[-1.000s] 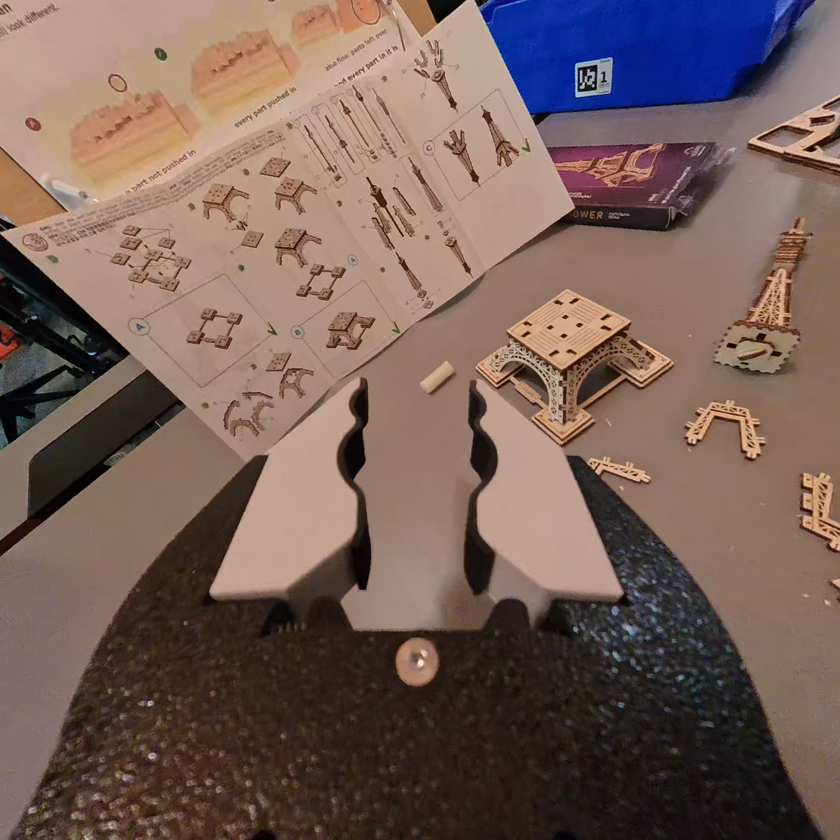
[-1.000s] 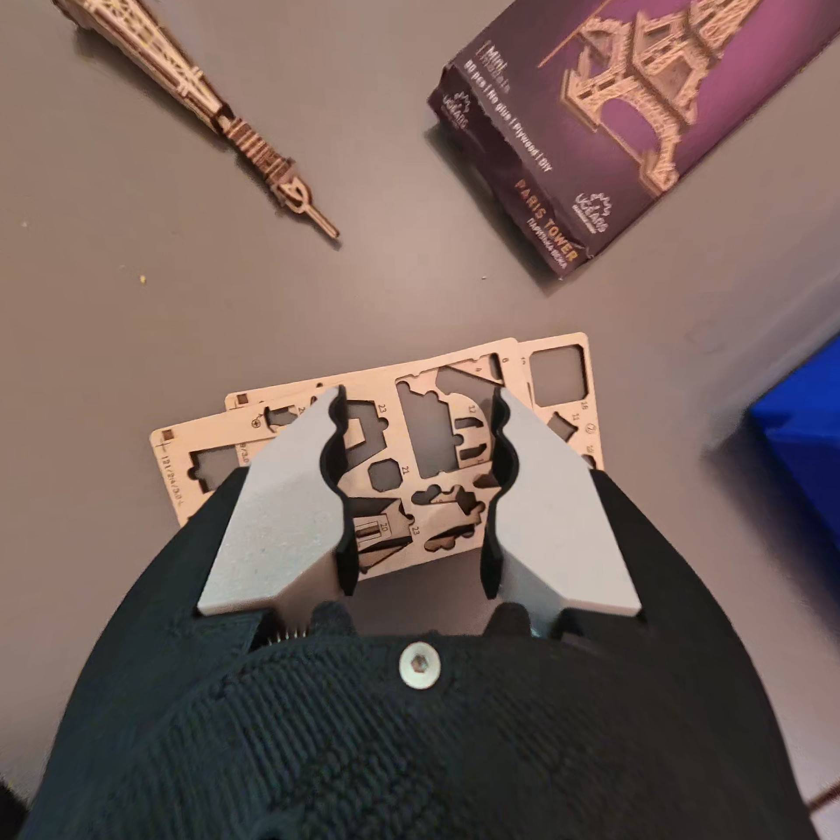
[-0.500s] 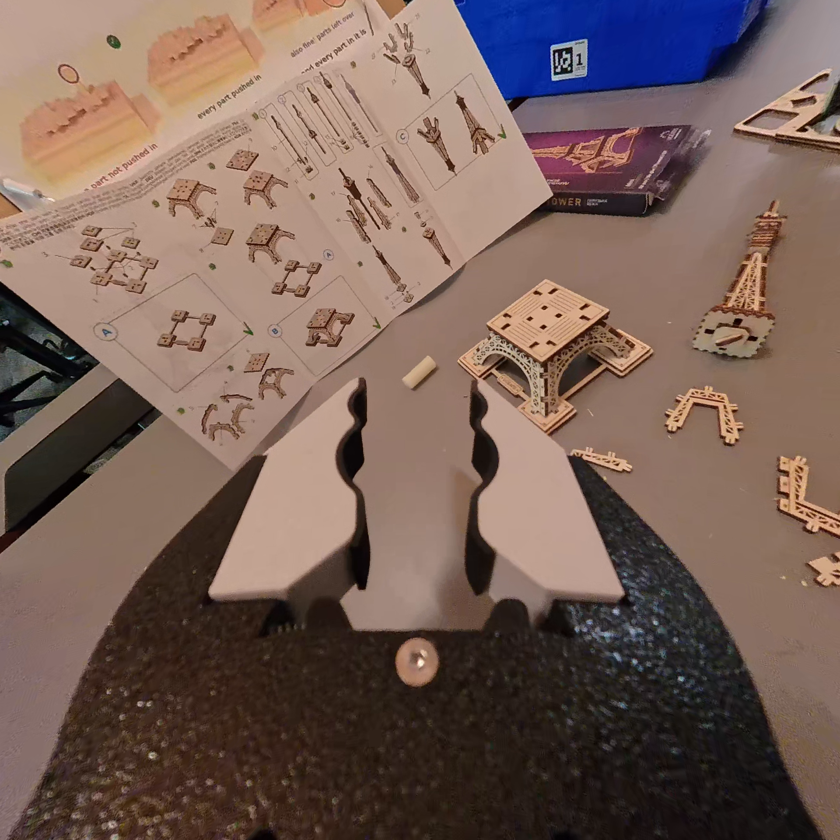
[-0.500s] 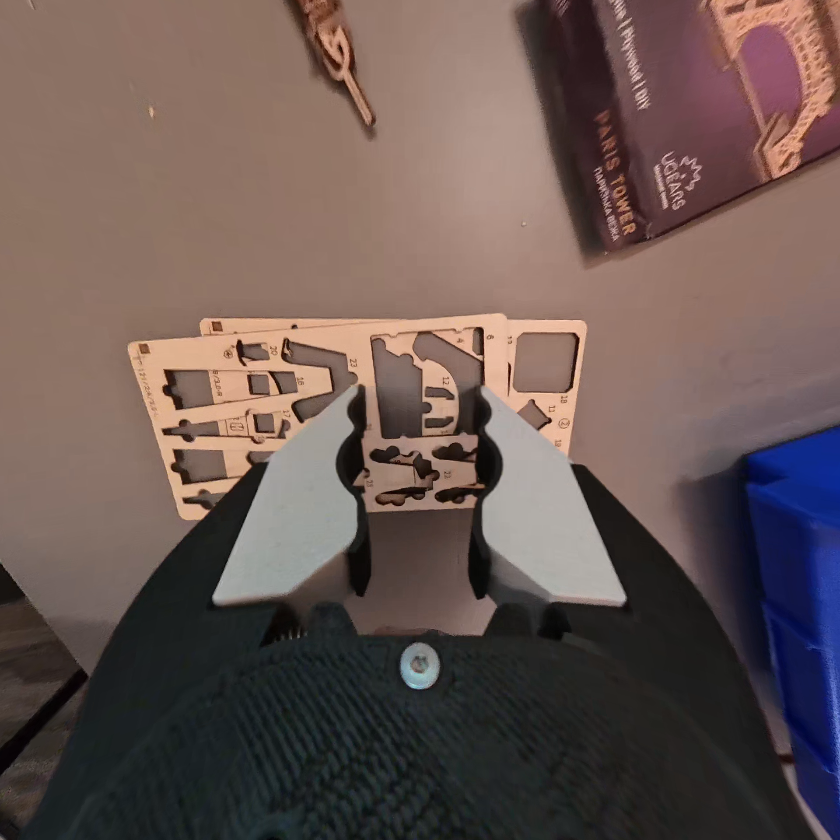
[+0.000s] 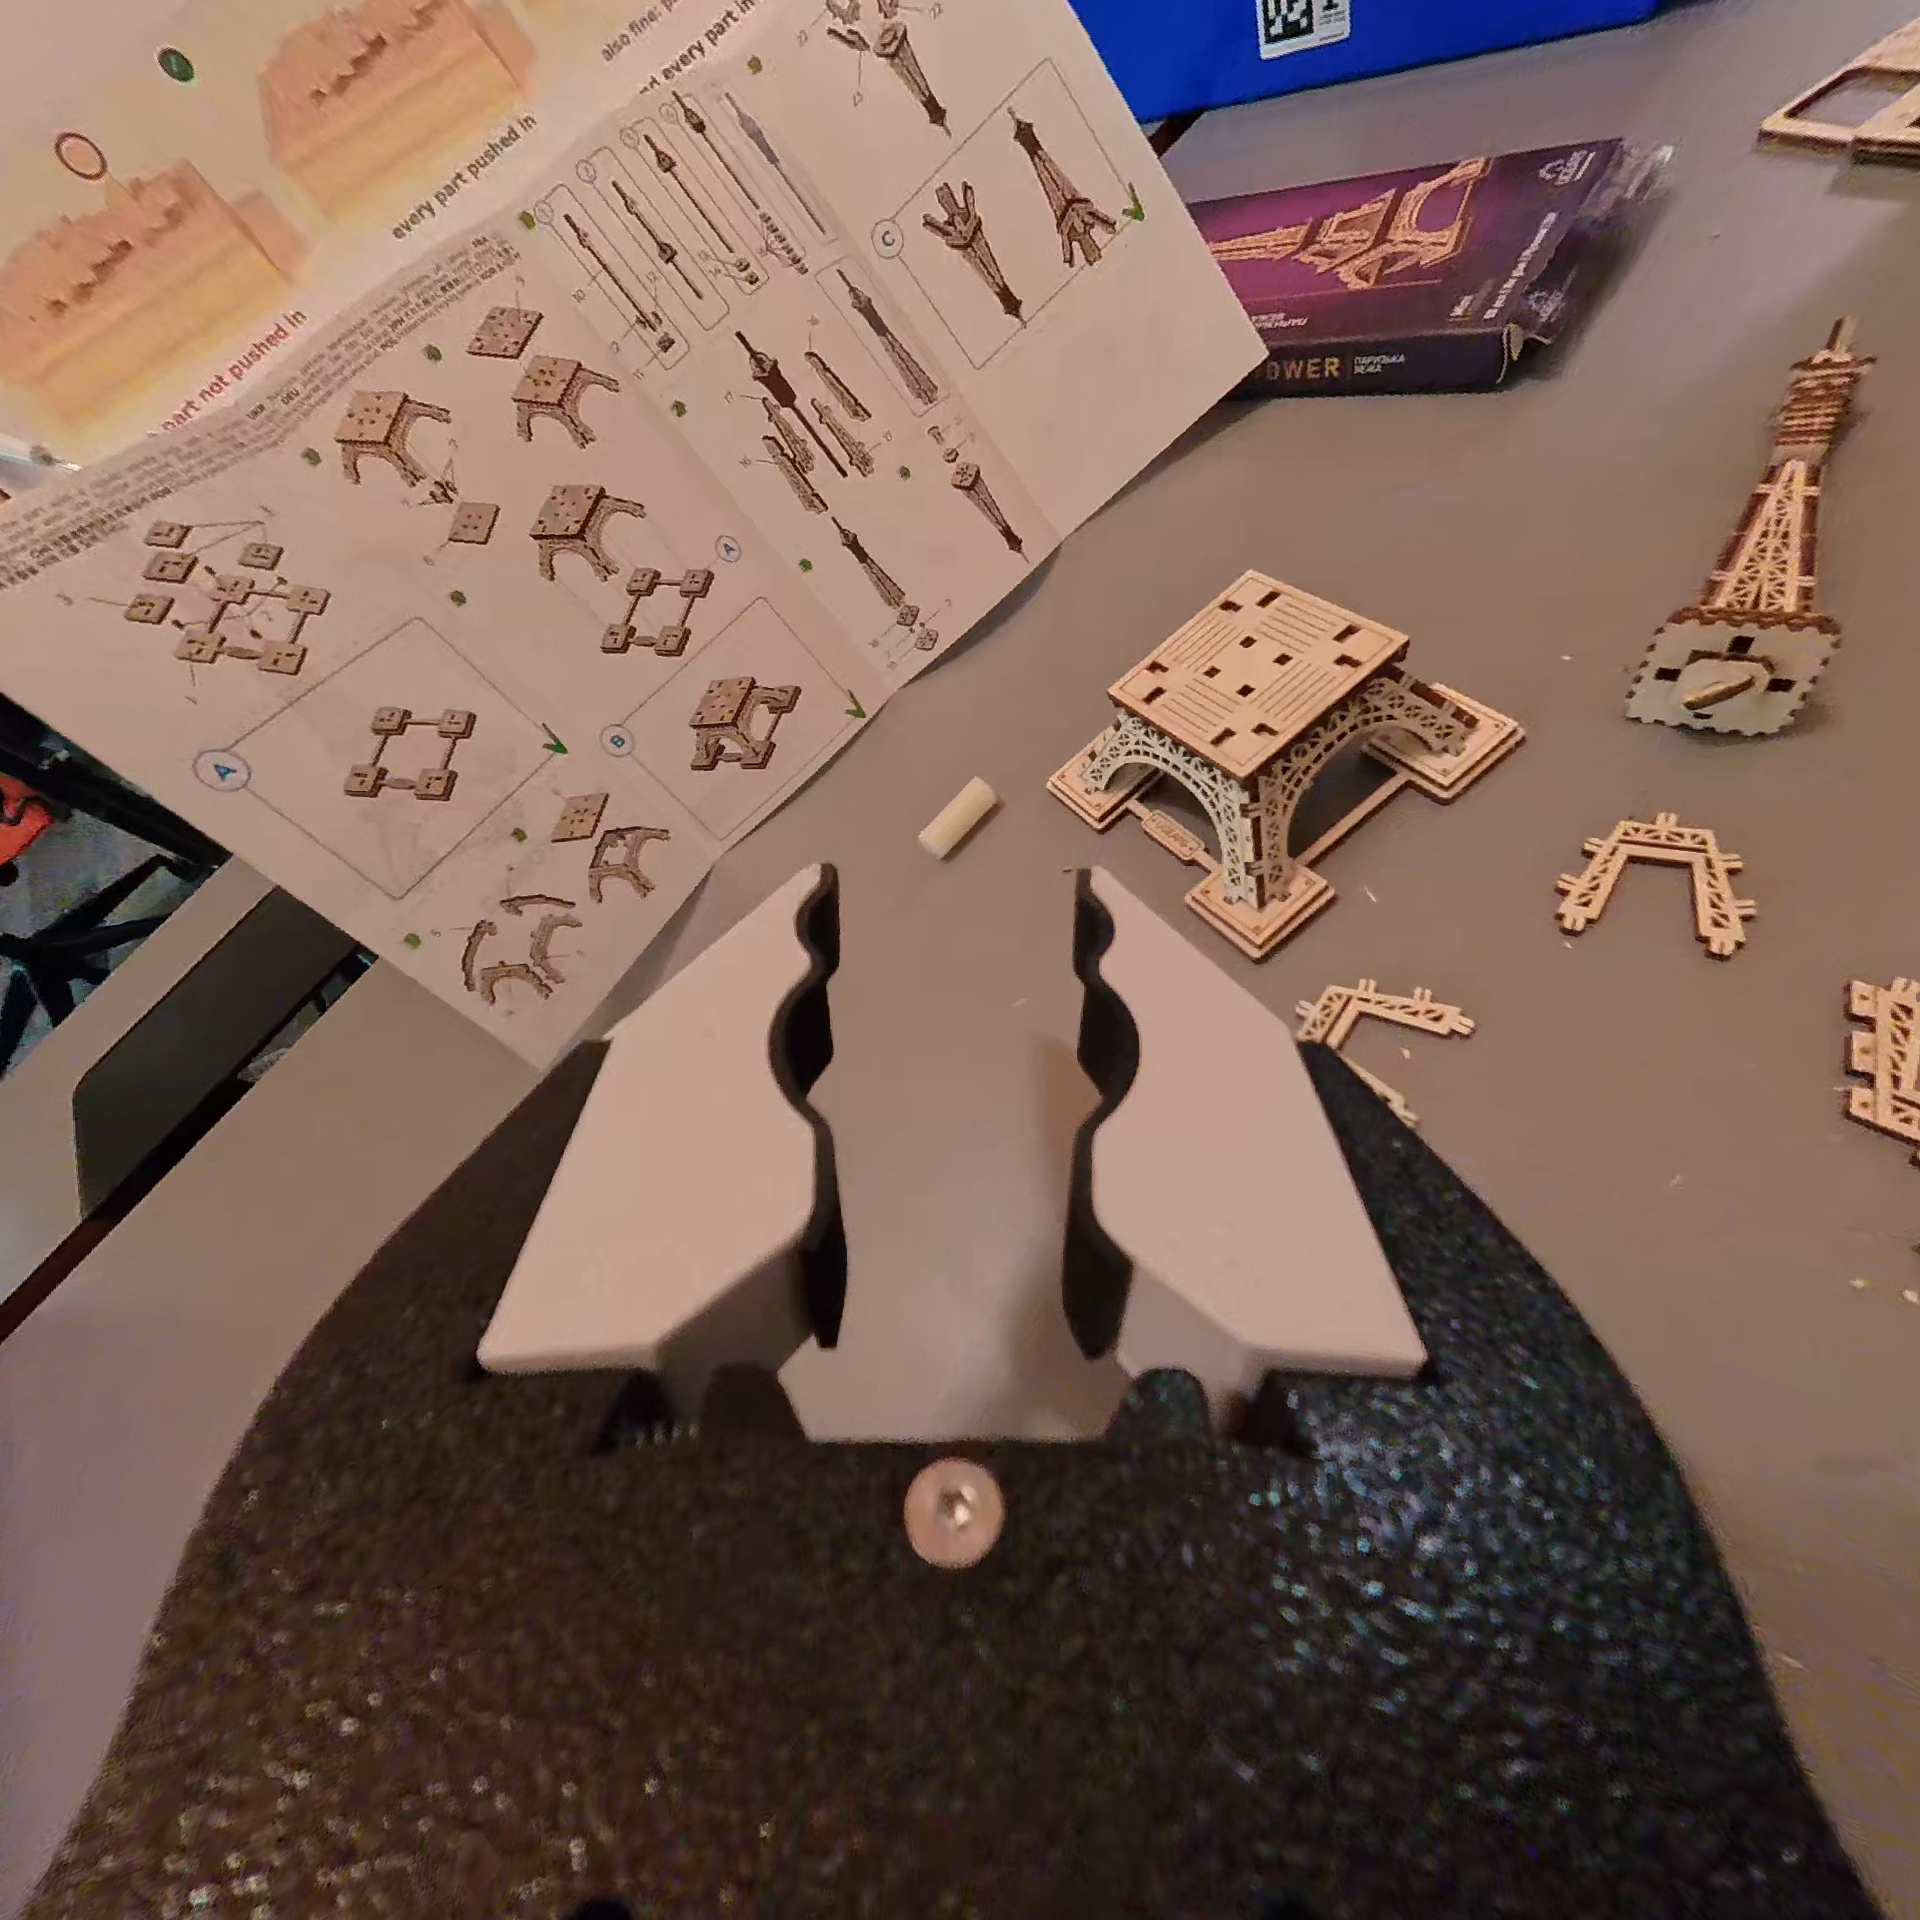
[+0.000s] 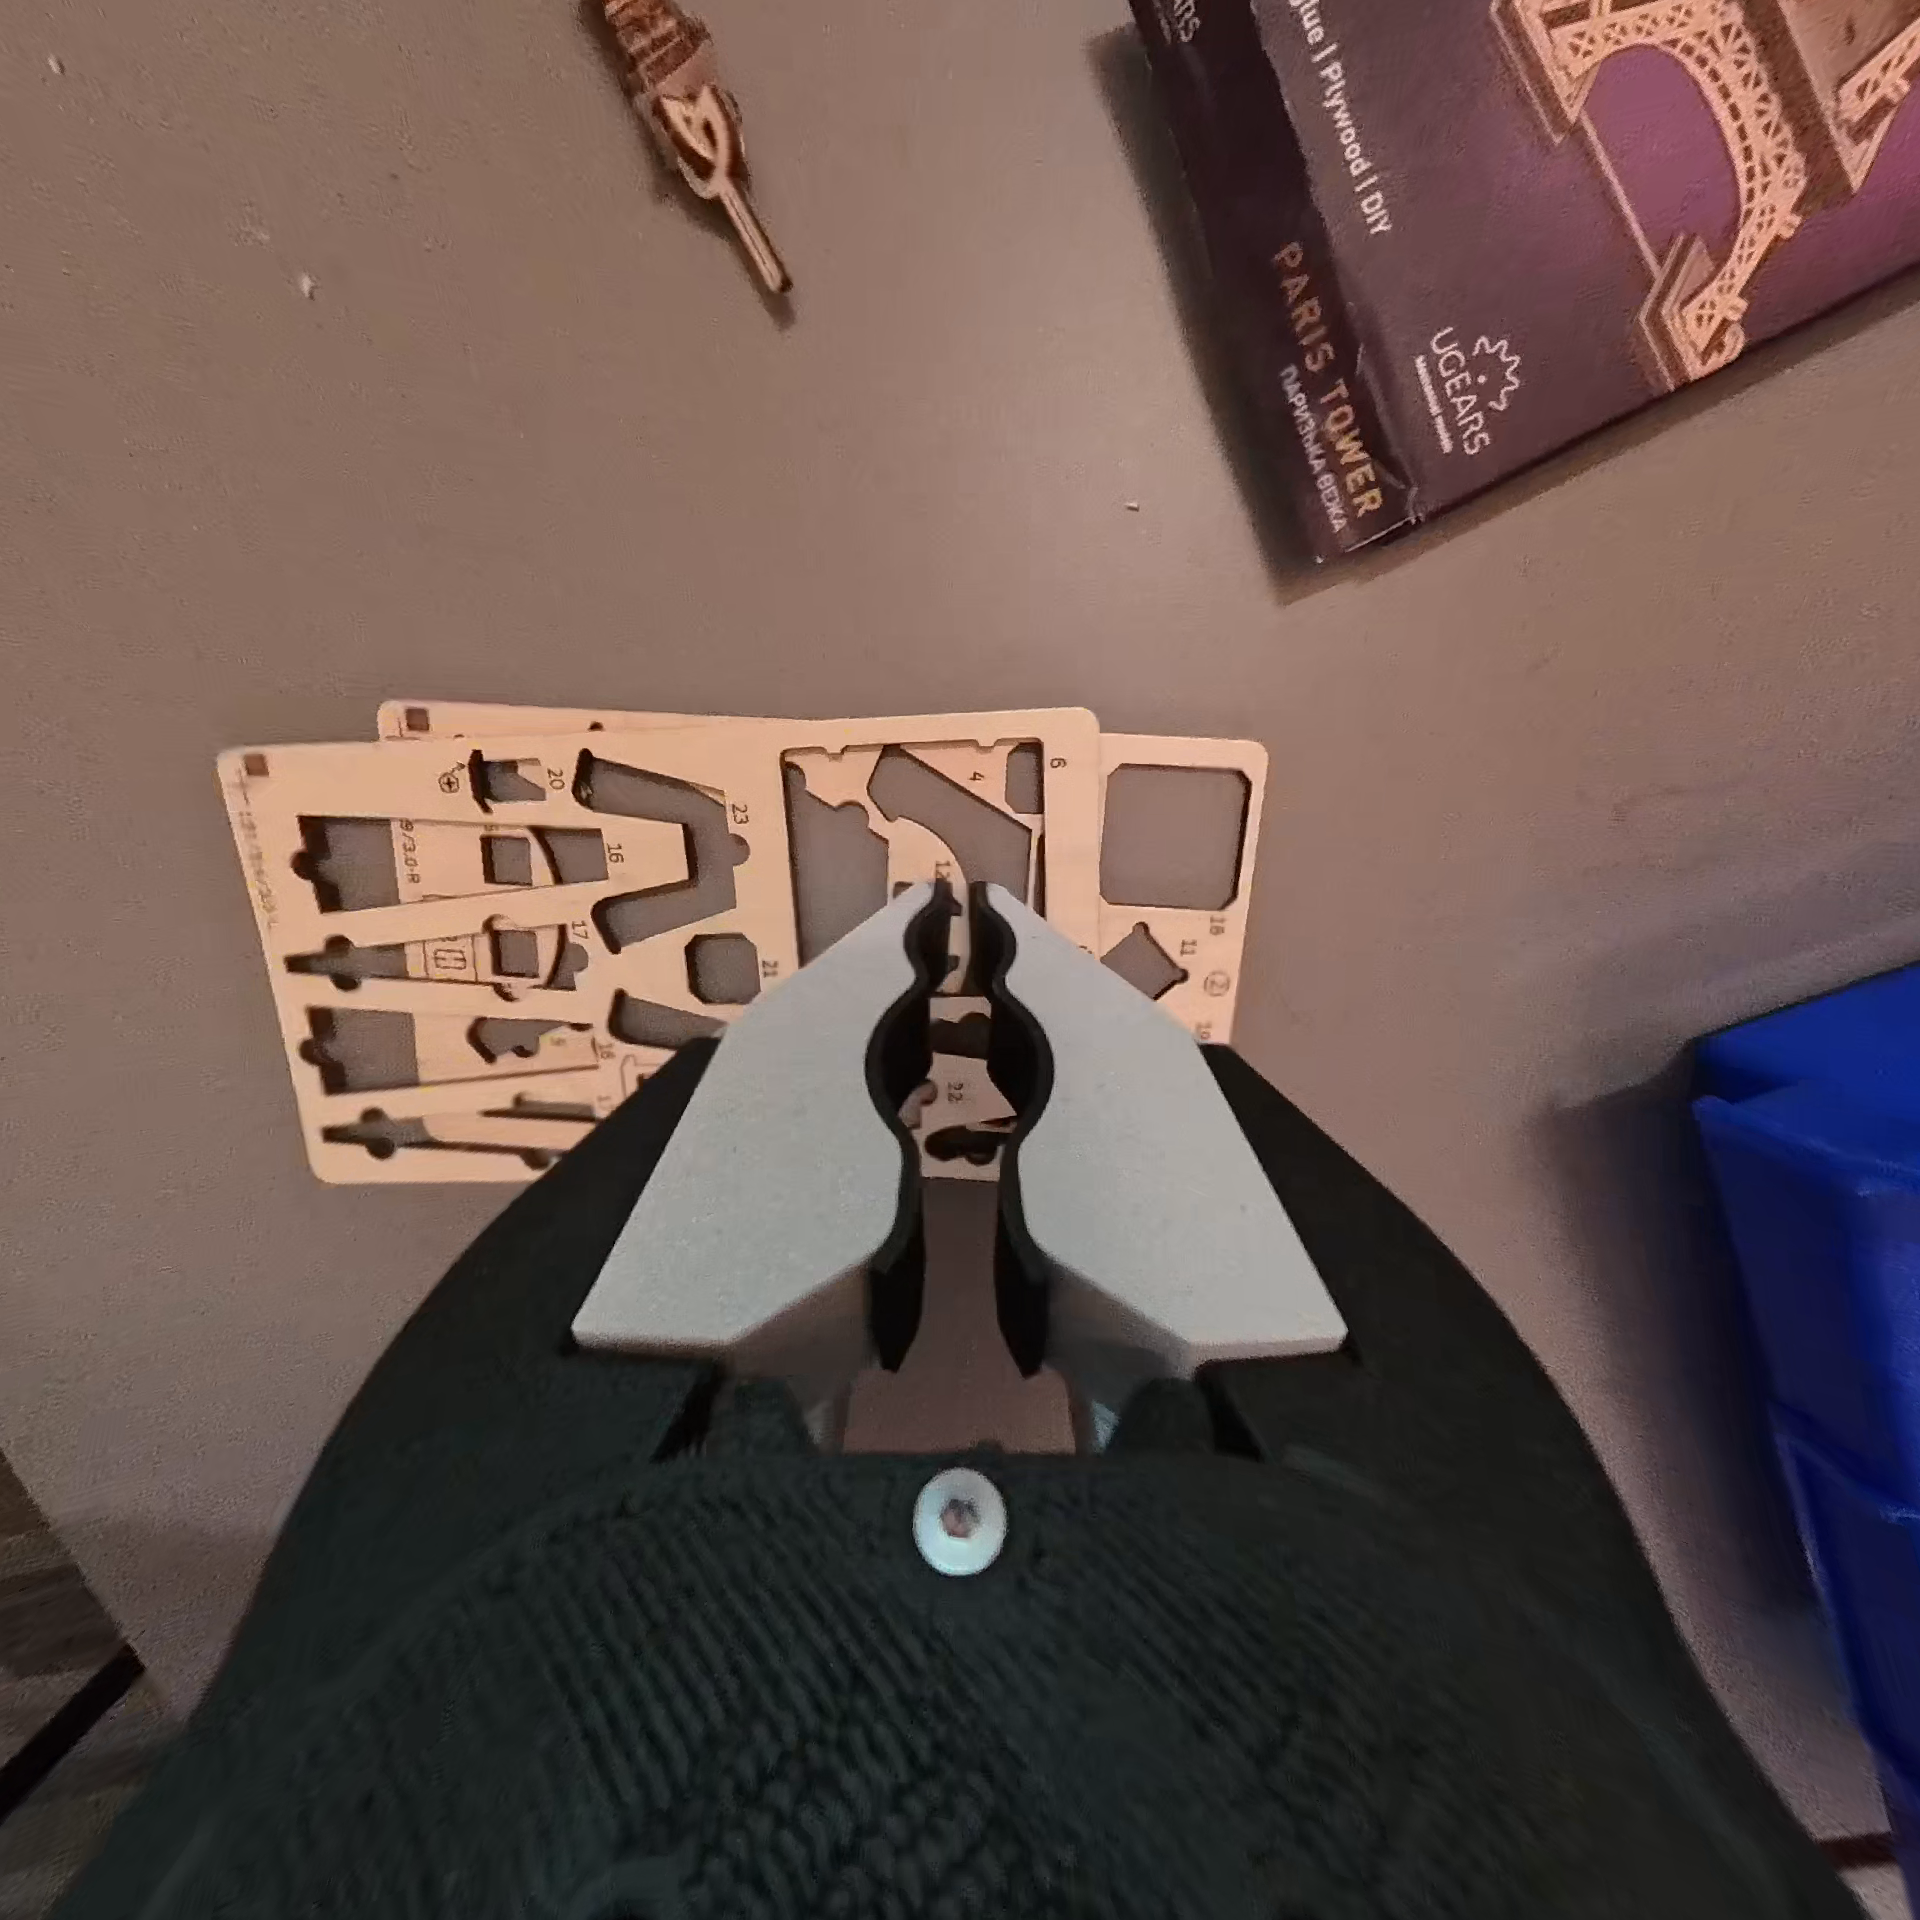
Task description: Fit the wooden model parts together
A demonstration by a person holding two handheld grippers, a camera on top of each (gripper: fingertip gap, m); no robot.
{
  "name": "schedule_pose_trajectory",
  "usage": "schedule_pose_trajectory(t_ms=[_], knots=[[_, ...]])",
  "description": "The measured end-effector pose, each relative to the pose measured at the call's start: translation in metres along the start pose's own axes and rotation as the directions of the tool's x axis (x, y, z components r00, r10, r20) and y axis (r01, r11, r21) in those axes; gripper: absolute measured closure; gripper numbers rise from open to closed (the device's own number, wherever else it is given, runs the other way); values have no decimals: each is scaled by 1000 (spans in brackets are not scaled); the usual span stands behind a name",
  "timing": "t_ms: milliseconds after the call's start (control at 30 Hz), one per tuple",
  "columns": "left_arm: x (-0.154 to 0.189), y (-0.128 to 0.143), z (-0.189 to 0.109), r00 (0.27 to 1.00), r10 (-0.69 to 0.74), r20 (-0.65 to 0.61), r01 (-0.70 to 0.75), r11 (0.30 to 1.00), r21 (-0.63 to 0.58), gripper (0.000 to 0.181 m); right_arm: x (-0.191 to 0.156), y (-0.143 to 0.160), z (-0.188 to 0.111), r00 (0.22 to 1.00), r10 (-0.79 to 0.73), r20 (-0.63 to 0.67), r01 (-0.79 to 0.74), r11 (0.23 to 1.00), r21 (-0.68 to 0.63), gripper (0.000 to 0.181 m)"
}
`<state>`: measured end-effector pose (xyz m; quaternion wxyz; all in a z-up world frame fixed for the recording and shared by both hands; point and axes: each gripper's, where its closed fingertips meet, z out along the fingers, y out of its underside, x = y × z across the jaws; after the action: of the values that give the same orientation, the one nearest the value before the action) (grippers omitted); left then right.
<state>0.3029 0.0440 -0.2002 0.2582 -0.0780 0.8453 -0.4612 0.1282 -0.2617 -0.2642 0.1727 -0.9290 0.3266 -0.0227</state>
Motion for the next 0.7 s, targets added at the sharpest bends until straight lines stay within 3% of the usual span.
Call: schedule_pose_trajectory(t_ms=[533,567,700], knots=[[2,-2,0,1000,19,2,-19,1000,4,138,-21,-11,-32,999,-1,-49,5,997,82,181],[2,-2,0,1000,18,0,-18,1000,3,138,-24,-11,-28,999,-6,-35,9,997,81,178],[3,0,1,1000,28,-3,-28,1000,-9,138,-31,-13,-5,997,-52,-65,53,999,6,134]])
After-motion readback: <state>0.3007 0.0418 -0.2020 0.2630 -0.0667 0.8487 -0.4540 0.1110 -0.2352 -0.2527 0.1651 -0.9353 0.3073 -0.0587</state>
